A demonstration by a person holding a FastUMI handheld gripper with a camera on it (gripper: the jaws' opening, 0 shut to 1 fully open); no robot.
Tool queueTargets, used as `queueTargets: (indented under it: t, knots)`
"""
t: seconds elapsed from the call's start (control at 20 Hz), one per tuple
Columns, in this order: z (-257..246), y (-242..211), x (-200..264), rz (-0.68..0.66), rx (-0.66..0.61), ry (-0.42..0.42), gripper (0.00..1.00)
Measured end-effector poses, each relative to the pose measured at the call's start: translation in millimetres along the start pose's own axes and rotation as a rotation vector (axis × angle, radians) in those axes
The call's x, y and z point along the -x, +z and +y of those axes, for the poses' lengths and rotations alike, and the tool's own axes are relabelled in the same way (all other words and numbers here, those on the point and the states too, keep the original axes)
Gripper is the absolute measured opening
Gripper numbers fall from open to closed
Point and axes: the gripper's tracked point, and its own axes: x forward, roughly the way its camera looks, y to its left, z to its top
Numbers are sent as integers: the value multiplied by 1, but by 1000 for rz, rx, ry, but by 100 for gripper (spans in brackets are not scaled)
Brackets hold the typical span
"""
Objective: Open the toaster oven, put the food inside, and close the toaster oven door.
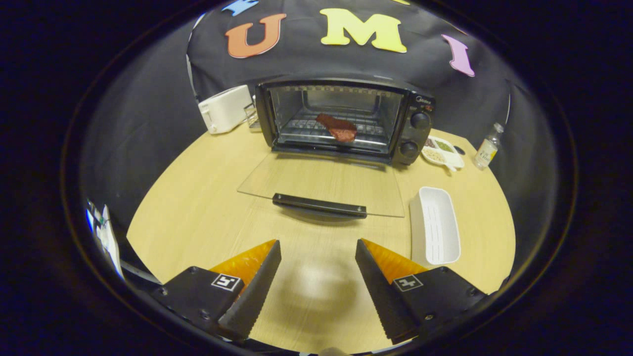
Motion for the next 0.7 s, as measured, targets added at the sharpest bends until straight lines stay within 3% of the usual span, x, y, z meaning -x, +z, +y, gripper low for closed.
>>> queueTargets:
  t: [0.25, 0.7]
  knots:
    - [7, -8, -34, 48, -6, 21, 97]
    - [-4, 2, -70, 83, -20, -25, 97]
